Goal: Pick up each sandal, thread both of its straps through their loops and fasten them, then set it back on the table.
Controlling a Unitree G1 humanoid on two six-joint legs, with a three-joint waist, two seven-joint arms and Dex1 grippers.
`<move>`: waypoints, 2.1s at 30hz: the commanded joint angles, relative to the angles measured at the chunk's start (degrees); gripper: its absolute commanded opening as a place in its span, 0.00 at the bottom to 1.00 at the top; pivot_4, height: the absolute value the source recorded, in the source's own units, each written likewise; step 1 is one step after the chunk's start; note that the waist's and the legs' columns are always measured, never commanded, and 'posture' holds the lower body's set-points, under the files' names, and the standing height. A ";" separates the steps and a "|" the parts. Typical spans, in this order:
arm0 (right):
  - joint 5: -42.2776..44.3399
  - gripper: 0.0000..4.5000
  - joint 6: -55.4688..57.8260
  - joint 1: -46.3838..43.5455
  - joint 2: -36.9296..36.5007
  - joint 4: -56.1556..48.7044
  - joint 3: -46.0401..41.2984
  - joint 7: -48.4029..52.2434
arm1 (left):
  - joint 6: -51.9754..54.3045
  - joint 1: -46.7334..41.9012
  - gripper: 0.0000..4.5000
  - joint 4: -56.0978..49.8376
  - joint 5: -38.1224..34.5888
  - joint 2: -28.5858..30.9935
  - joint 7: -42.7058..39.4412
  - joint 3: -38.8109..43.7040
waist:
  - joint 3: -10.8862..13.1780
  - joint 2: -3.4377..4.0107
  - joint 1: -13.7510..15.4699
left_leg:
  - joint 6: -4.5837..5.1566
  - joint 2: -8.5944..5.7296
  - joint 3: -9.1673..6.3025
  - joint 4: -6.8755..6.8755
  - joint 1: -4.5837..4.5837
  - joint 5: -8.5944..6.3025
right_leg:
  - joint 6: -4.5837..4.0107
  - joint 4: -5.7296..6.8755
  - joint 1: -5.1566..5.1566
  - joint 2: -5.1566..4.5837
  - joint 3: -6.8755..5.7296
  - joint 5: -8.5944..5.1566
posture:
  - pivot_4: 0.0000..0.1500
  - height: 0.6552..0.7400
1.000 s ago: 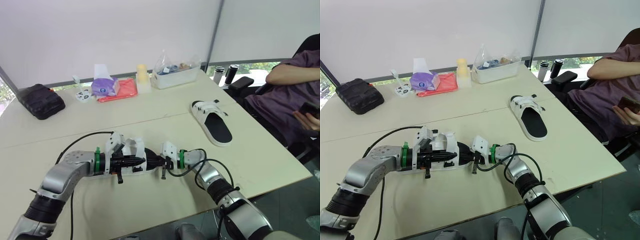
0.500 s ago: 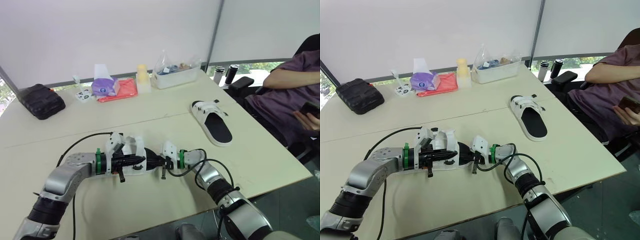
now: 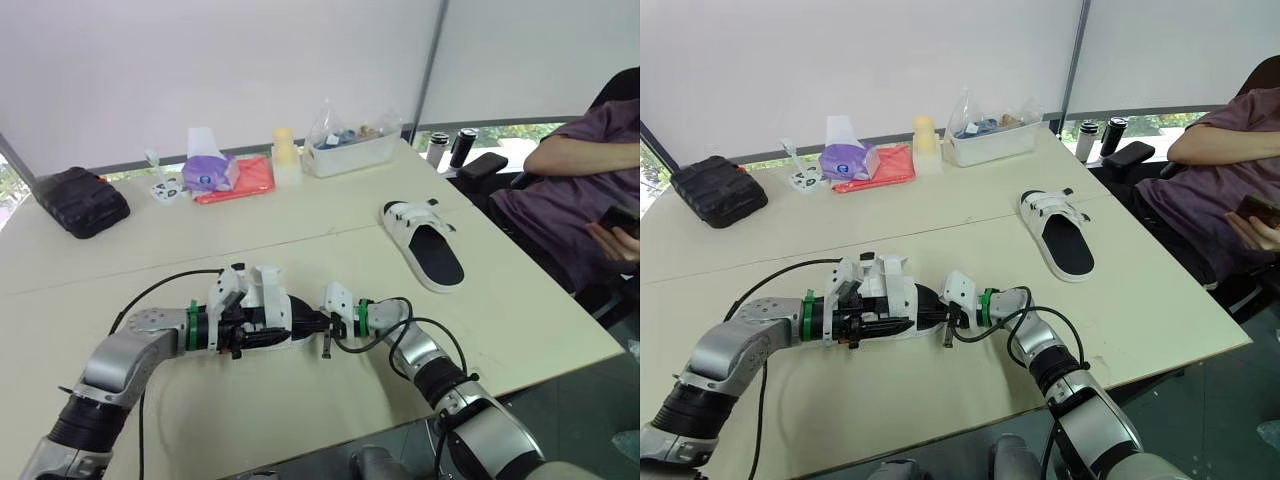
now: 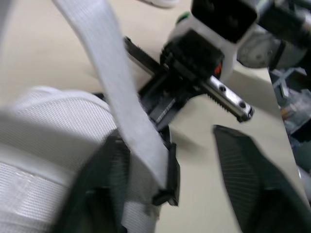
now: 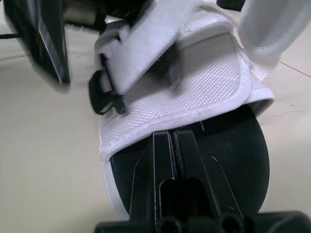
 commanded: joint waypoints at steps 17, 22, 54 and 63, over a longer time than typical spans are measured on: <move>-5.78 0.00 4.46 3.36 -0.81 8.81 2.53 -1.62 | 6.20 -6.95 0.01 0.85 -3.90 -5.48 6.46 3.48 | 0.01 -0.07 -0.02 | -0.05 0.04 -0.02 -0.03 0.02 0.02 | 0.01 0.00 0.00 0.08 -0.01 0.01 | 1.00 1.00; -5.82 0.00 4.48 3.74 -1.15 8.62 2.51 -1.62 | 7.79 -4.87 0.01 -1.76 -4.43 -2.75 2.92 2.15 | 0.01 -0.07 -0.05 | -0.05 0.04 -0.02 -0.03 0.02 0.02 | 0.01 0.00 0.00 0.09 -0.01 0.01 | 1.00 1.00; -6.09 0.00 4.43 3.75 -1.04 9.01 2.66 -1.66 | -2.23 -0.56 0.01 -4.45 2.98 -1.31 0.52 -3.19 | 0.01 -0.02 0.07 | -0.05 0.03 -0.02 -0.06 0.02 0.02 | -0.01 -0.02 0.01 0.04 -0.01 -0.01 | 1.00 1.00; -6.10 0.00 4.41 3.82 -1.26 9.17 2.61 -1.65 | -0.72 -2.04 0.01 -3.04 -1.39 -5.33 3.26 0.73 | 0.01 -0.07 0.10 | -0.06 0.03 -0.02 -0.06 0.01 0.02 | -0.20 -0.02 0.02 0.00 -0.01 -0.12 | 1.00 1.00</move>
